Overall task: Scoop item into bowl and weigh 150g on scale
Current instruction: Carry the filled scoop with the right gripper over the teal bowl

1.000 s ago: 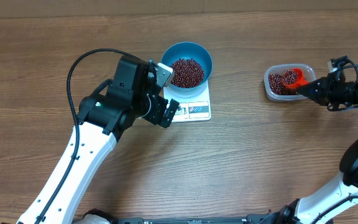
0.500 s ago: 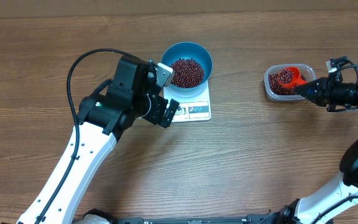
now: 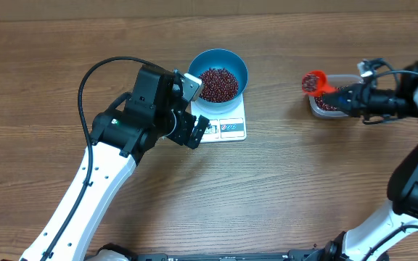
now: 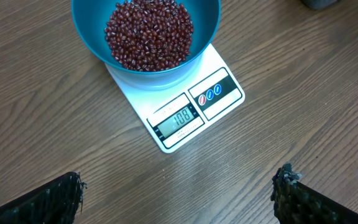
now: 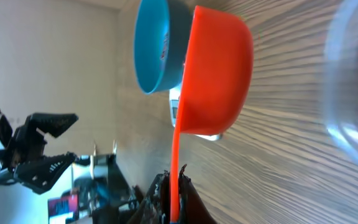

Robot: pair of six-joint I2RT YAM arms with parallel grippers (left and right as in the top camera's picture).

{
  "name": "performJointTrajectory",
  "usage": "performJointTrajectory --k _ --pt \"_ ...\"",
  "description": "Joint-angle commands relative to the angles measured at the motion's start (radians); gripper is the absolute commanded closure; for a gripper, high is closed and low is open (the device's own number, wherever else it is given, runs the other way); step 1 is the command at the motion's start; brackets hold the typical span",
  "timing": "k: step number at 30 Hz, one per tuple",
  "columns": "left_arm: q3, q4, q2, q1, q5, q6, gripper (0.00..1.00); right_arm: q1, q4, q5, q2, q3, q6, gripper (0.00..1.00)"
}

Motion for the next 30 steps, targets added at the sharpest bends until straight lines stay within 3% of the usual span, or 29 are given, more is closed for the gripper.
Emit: performJointTrajectory --k 1,14,30 --pt "-0.002 0.004 -0.006 0.000 -0.006 -0.013 0.00 0.068 0.008 -0.069 0.010 0.037 -0.014 0.96" --pt "-0.002 0.004 -0.006 0.000 -0.006 -0.013 0.00 0.272 0.045 -0.053 0.010 0.201 0.139 0.96" --pt "-0.002 0.004 -0.006 0.000 -0.006 -0.013 0.01 0.504 0.280 0.200 0.010 0.302 0.480 0.96"
